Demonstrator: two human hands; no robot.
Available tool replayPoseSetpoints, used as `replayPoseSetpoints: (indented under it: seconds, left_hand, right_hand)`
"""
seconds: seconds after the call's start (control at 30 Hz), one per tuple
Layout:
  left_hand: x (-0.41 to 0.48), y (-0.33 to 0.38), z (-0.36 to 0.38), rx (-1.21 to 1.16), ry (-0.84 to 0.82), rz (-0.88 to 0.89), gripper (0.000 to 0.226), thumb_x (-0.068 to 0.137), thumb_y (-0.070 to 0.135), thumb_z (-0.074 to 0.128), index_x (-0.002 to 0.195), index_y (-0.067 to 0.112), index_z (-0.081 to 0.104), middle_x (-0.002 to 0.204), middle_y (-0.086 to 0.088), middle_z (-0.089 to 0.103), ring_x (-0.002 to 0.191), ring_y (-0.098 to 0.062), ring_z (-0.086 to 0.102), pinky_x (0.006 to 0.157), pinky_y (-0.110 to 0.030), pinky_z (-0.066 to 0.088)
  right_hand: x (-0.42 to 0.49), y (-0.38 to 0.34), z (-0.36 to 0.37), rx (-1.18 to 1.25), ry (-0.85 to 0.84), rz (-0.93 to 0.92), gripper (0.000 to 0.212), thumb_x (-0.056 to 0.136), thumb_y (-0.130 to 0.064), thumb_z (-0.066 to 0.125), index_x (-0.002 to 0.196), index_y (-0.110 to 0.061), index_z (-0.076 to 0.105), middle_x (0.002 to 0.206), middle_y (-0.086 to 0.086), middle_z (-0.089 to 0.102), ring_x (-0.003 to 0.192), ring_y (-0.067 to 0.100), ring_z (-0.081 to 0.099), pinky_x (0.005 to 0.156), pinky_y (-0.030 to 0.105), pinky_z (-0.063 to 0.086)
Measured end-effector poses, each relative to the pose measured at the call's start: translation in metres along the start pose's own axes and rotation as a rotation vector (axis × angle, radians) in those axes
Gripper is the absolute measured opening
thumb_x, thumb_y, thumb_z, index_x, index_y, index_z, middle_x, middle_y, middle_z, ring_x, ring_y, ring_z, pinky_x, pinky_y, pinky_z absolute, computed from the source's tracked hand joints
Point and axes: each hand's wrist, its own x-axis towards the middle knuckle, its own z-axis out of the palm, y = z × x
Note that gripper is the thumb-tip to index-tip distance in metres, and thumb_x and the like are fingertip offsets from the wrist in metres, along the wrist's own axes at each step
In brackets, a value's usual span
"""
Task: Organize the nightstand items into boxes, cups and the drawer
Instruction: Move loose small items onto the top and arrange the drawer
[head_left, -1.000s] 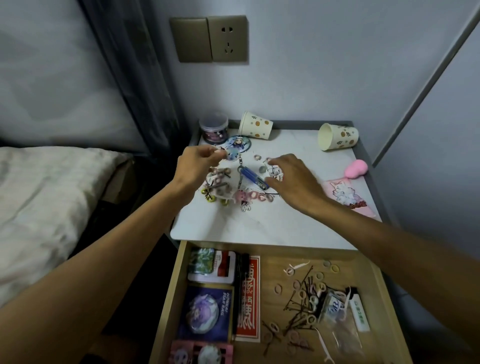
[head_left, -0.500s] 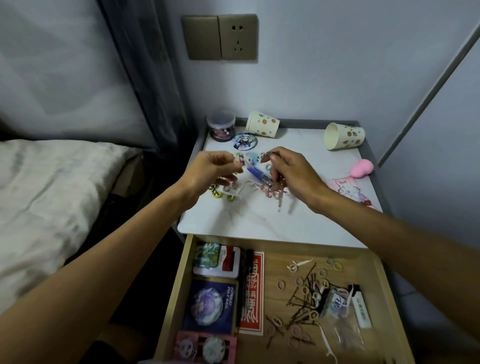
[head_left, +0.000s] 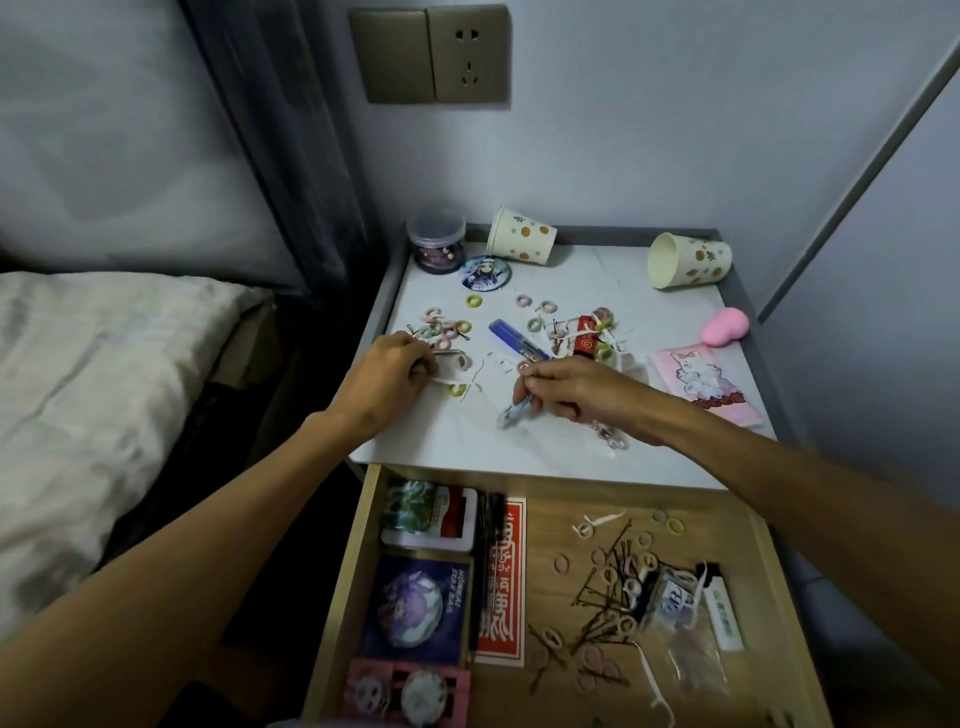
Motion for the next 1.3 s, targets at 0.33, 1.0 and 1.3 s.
replayPoseSetpoints:
  seconds: [0.33, 1.0, 1.3]
  left_hand:
    - [-0.003, 0.009, -0.004, 0.102, 0.019, 0.031, 0.020, 0.081, -0.001, 0.065, 0.090, 0.015, 0.072, 0.115, -0.013, 0.064, 0.101, -0.040, 0.056, 0.087, -0.042, 0.045]
    - [-0.134, 0.153, 0.090, 0.212, -0.821, 0.379, 0.090, 0.088, 0.024, 0.072, 0.156, 0.015, 0.013, 0.153, -0.015, 0.035, 0.111, -0.036, 0.060, 0.083, -0.038, 0.048]
    - [-0.138, 0.147, 0.111, 0.051, -0.824, 0.409, 0.087, 0.087, -0.001, 0.064, 0.157, 0.019, 0.015, 0.149, -0.011, 0.025, 0.117, -0.029, 0.054, 0.089, -0.029, 0.050]
  right_hand:
    - [0.015, 0.012, 0.011, -0.643, 0.051, -0.224, 0.016, 0.092, -0.025, 0.064, 0.106, -0.030, 0.071, 0.113, -0.005, 0.059, 0.103, 0.013, 0.056, 0.092, 0.041, 0.047]
    - [-0.162, 0.118, 0.058, -1.281, -0.304, 0.340, 0.115, 0.075, -0.045, 0.078, 0.156, -0.033, -0.003, 0.159, 0.007, 0.003, 0.143, 0.034, 0.014, 0.116, 0.047, 0.029]
    - [-0.149, 0.141, 0.054, -1.266, -0.214, 0.241, 0.110, 0.080, -0.046, 0.074, 0.156, -0.030, -0.004, 0.156, 0.010, 0.016, 0.143, 0.032, 0.021, 0.117, 0.048, 0.026]
